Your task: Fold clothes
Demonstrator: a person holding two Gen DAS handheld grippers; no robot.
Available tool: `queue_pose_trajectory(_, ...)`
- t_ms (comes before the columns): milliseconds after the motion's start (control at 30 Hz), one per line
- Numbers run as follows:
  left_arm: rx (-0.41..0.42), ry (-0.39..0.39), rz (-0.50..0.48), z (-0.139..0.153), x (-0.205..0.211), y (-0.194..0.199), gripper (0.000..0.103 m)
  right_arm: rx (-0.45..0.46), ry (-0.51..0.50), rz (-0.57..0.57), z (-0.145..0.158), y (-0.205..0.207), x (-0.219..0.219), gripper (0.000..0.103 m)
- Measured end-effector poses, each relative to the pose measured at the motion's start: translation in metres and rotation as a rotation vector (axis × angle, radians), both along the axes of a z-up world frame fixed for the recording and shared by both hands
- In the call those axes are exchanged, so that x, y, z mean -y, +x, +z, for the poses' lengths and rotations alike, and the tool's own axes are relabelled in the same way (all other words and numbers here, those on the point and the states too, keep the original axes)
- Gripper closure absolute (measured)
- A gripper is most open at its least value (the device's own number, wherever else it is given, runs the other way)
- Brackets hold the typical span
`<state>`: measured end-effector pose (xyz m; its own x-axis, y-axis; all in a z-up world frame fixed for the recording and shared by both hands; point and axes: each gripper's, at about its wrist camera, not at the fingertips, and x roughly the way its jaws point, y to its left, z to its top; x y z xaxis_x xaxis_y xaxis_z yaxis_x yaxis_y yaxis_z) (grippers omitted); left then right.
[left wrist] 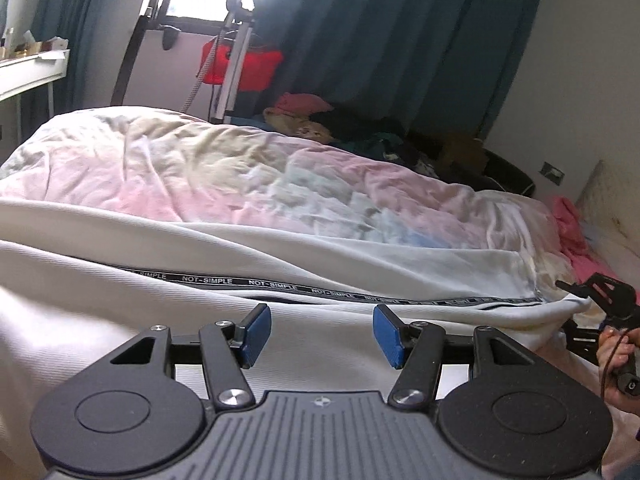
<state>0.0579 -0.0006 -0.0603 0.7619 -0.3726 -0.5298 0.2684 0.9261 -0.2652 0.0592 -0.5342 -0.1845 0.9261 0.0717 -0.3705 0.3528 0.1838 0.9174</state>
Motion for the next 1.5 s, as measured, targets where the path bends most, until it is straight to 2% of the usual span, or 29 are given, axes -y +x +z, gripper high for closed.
queue_pose_trajectory(133, -0.008, 0.039, 0.039, -0.006, 0.003, 0.004, 0.044, -0.101, 0.038, -0.012, -0.018, 0.007, 0.001, 0.058)
queue_pose_trajectory(233, -0.028, 0.066, 0.083, -0.012, 0.003, 0.009, 0.044, -0.068, 0.027, 0.049, -0.020, 0.018, 0.002, 0.049)
queue_pose_trajectory(267, -0.033, 0.079, 0.100, -0.014, 0.003, 0.010, 0.044, -0.046, 0.014, 0.072, -0.017, 0.022, 0.002, 0.042)
queue_pose_trajectory(367, -0.062, 0.075, 0.137, -0.019, -0.002, 0.013, 0.044, 0.077, 0.006, 0.076, -0.008, 0.020, 0.005, 0.038)
queue_pose_trajectory(400, -0.071, 0.066, 0.147, -0.020, -0.005, 0.014, 0.044, 0.102, -0.001, 0.069, -0.005, 0.018, 0.005, 0.038)
queue_pose_trajectory(500, -0.067, 0.089, 0.158, -0.022, -0.005, 0.015, 0.044, 0.078, -0.064, 0.086, 0.000, 0.022, 0.000, 0.039)
queue_pose_trajectory(600, -0.057, 0.125, 0.158, -0.023, 0.000, 0.014, 0.044, 0.005, -0.094, 0.101, -0.003, 0.024, -0.005, 0.040)
queue_pose_trajectory(633, -0.056, 0.129, 0.159, -0.023, 0.000, 0.013, 0.044, 0.007, -0.103, 0.106, -0.004, 0.025, -0.007, 0.040)
queue_pose_trajectory(767, -0.056, 0.117, 0.171, -0.021, -0.001, 0.012, 0.044, 0.129, -0.161, 0.106, 0.011, 0.023, -0.011, 0.040)
queue_pose_trajectory(867, -0.056, 0.129, 0.174, -0.021, 0.001, 0.013, 0.044, 0.022, -0.198, 0.146, 0.006, 0.032, -0.016, 0.041)
queue_pose_trajectory(933, -0.050, 0.154, 0.177, -0.023, 0.004, 0.014, 0.043, -0.037, -0.195, 0.157, 0.000, 0.035, -0.015, 0.054)
queue_pose_trajectory(1000, -0.043, 0.177, 0.178, -0.027, 0.009, 0.012, 0.038, -0.082, -0.219, 0.151, 0.002, 0.034, -0.016, 0.078)
queue_pose_trajectory(1067, -0.046, 0.217, 0.161, -0.030, 0.017, 0.011, 0.034, -0.125, -0.245, 0.150, 0.005, 0.033, -0.019, 0.084)
queue_pose_trajectory(1100, -0.047, 0.232, 0.159, -0.031, 0.018, 0.011, 0.034, -0.135, -0.279, 0.147, 0.010, 0.034, -0.023, 0.088)
queue_pose_trajectory(1200, -0.053, 0.278, 0.152, -0.034, 0.023, 0.010, 0.033, -0.148, -0.442, 0.142, 0.037, 0.036, -0.040, 0.089)
queue_pose_trajectory(1300, -0.061, 0.280, 0.151, -0.033, 0.022, 0.012, 0.033, -0.100, -0.712, 0.130, 0.072, 0.046, -0.066, 0.090)
queue_pose_trajectory(1400, -0.066, 0.250, 0.152, -0.028, 0.017, 0.013, 0.033, -0.036, -1.040, 0.103, 0.112, 0.042, -0.124, 0.090)
queue_pose_trajectory(1500, -0.030, 0.188, 0.166, -0.013, 0.008, 0.011, 0.033, 0.055, -1.277, 0.096, 0.135, 0.039, -0.192, 0.090)
